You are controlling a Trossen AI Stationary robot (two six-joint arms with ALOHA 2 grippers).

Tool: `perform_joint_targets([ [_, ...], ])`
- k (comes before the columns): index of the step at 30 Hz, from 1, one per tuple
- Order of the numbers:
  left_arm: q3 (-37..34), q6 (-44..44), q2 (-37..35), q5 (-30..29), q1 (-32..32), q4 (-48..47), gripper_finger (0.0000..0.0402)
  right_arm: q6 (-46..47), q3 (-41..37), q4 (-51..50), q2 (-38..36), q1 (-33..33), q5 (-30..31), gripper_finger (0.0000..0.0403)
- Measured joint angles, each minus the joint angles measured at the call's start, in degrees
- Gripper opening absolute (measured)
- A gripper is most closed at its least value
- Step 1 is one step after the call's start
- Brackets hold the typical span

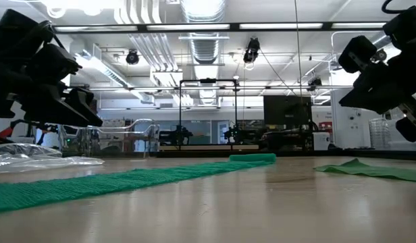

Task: Roll bandage
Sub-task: Roll the green bandage

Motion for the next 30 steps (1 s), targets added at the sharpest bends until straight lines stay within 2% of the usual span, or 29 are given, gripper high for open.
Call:
perform_joint_targets([
  [10,-0.02,0.01,-0.01,-0.01,0.0,0.0,0.0178,2.56,0.0,1.91,-0.02,0.0,1.21,0.0],
  [12,-0.02,0.02,0.0,0.0,0.0,0.01,0.0178,5.39,0.0,2.43,0.0,0.0,1.21,0.0],
  [14,-0.02,0.0,0.0,0.0,0.0,0.02,0.0178,16.19,0.0,3.93,-0.02,0.0,1.21,0.0],
  [20,0.0,0.02,0.0,0.0,0.0,0.02,0.0178,58.34,0.0,9.9,-0.02,0.0,1.21,0.0],
  [22,-0.02,0.02,0.0,0.0,0.0,0.0,0.0178,68.76,0.0,10.67,-0.04,-0.01,1.24,0.0],
  [23,-0.02,0.0,0.0,0.0,0.0,0.02,0.0178,68.51,0.0,10.56,-0.04,-0.15,1.62,0.0],
  [24,-0.01,0.01,0.0,-0.01,0.0,0.01,0.0178,64.36,0.0,10.48,-0.03,-0.26,2.98,0.0],
  [26,0.0,0.01,0.0,-0.01,0.0,0.02,0.0178,53.6,0.0,10.45,0.0,-0.28,4.98,0.0],
  [30,-0.02,0.02,0.0,-0.02,0.0,0.02,0.0178,32.53,0.0,10.54,0.0,-0.26,4.79,0.0],
])
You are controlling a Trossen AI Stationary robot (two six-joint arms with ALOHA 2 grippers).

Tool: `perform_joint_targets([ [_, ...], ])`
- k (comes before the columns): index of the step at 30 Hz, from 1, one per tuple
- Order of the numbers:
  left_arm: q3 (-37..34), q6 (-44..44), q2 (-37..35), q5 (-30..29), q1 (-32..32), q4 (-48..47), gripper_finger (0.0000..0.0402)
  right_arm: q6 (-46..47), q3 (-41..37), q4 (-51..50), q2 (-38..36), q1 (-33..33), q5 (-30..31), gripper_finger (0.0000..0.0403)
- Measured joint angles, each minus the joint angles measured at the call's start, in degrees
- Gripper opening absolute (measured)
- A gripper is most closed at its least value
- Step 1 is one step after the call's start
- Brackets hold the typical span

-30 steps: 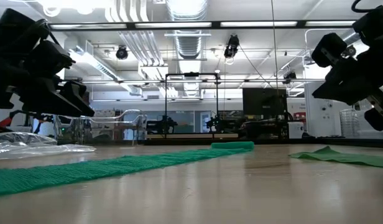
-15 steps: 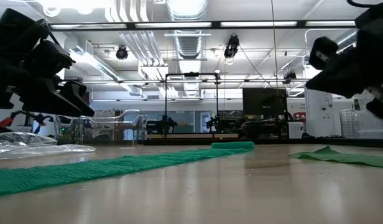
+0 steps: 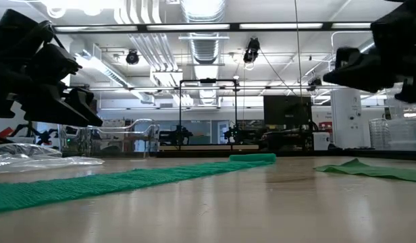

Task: Roll bandage
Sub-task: Roll the green bandage

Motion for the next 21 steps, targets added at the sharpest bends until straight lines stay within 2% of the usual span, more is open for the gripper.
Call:
perform_joint_targets([
  [2,0.02,-0.01,0.0,0.0,0.0,0.0,0.0178,-5.19,0.0,0.73,-0.01,-0.01,-2.31,0.0],
  [4,0.01,-0.01,0.0,0.01,0.0,0.0,0.0178,-1.76,0.0,1.59,-0.02,0.02,-9.7,0.0],
  [8,0.0,-0.02,0.0,0.02,0.0,0.0,0.0178,23.04,0.02,3.13,-0.02,0.04,-30.34,0.0],
  [10,0.01,-0.01,-0.01,0.02,0.0,0.0,0.0178,34.92,0.0,4.4,-0.02,0.04,-34.96,0.0],
  [14,0.02,0.0,0.0,0.02,0.0,0.0,0.0178,57.49,0.0,9.06,0.01,0.02,-36.31,0.0],
  [17,0.01,-0.01,0.0,0.02,0.0,0.0,0.0178,74.24,0.0,11.45,0.24,0.02,-33.42,0.0],
  [21,0.02,-0.02,0.0,0.02,0.0,-0.02,0.0178,81.96,0.0,11.17,0.09,0.02,-26.33,0.0],
])
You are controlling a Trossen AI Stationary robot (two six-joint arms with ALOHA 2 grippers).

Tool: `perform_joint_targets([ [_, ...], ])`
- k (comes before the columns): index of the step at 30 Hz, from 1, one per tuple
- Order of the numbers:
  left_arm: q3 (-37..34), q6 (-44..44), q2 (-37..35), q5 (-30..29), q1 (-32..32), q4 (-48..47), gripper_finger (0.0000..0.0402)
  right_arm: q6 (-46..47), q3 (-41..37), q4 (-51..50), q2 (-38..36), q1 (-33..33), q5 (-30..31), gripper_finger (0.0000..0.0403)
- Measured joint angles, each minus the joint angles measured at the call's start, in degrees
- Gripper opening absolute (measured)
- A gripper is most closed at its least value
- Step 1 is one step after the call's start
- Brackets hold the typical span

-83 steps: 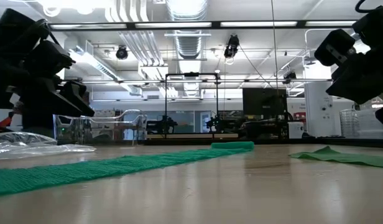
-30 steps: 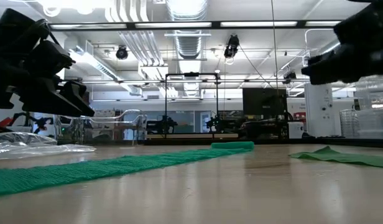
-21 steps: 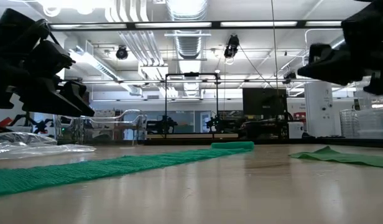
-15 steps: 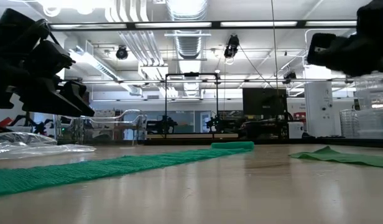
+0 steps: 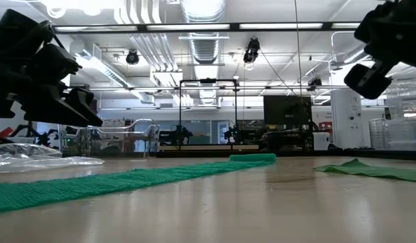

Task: Roll bandage
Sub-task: Roll the green bandage

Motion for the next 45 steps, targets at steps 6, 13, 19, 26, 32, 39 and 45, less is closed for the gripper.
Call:
perform_joint_targets([
  [6,0.0,0.15,0.0,-0.02,0.0,0.02,0.0178,3.19,0.0,-0.55,0.36,0.0,13.38,0.0],
  [13,-0.02,1.95,0.02,-3.4,0.04,4.77,0.0178,9.39,5.08,-6.73,3.52,2.31,13.63,0.0],
  [19,-0.02,-25.0,0.49,-1.25,0.0,17.65,0.0178,2.59,22.38,-31.19,14.2,10.03,20.9,0.0],
  [26,-0.02,-29.56,2.9,-3.04,-0.01,29.16,0.0178,5.91,43.84,-58.8,32.67,22.26,22.06,0.0],
  [32,-0.04,-34.17,7.32,1.46,-0.81,30.11,0.0178,12.31,59.76,-83.34,50.34,33.94,18.12,0.0037],
  [39,-0.02,-36.27,13.84,1.55,-1.71,41.37,0.0178,16.07,69.25,-106.39,66.7,45.15,14.12,0.0142],
  [45,-0.02,-36.12,18.8,1.55,-1.95,45.98,0.0178,18.81,68.22,-104.25,72.67,52.81,12.17,0.0209],
])
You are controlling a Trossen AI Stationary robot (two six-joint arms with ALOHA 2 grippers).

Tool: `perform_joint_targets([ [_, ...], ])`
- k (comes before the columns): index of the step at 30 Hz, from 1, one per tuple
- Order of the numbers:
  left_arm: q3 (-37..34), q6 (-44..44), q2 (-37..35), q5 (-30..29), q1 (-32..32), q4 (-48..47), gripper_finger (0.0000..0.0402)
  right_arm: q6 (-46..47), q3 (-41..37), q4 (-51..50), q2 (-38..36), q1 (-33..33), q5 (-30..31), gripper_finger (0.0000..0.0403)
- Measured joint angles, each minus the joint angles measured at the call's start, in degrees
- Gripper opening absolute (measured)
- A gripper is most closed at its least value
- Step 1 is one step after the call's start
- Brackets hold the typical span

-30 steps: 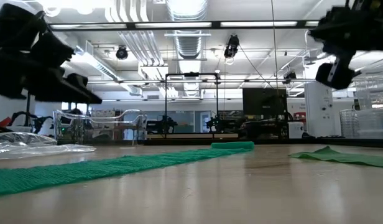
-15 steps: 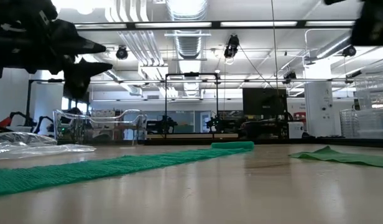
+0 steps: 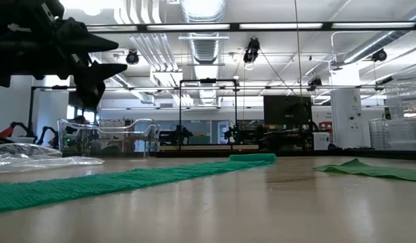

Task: Roll bandage
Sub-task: Roll the green bandage

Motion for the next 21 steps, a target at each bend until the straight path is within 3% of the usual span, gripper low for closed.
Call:
perform_joint_targets([
  [6,0.0,1.22,4.11,-0.09,0.0,4.39,0.0178,5.64,-5.58,5.51,-1.72,2.44,1.22,0.0228],
  [13,0.0,7.88,7.28,-0.1,0.0,12.73,0.0178,11.33,-16.42,20.23,-6.7,2.44,1.58,0.0214],
  [21,0.85,10.44,8.03,-0.13,0.0,17.14,0.0178,11.89,-20.46,25.86,-6.78,2.44,2.62,0.0204],
])
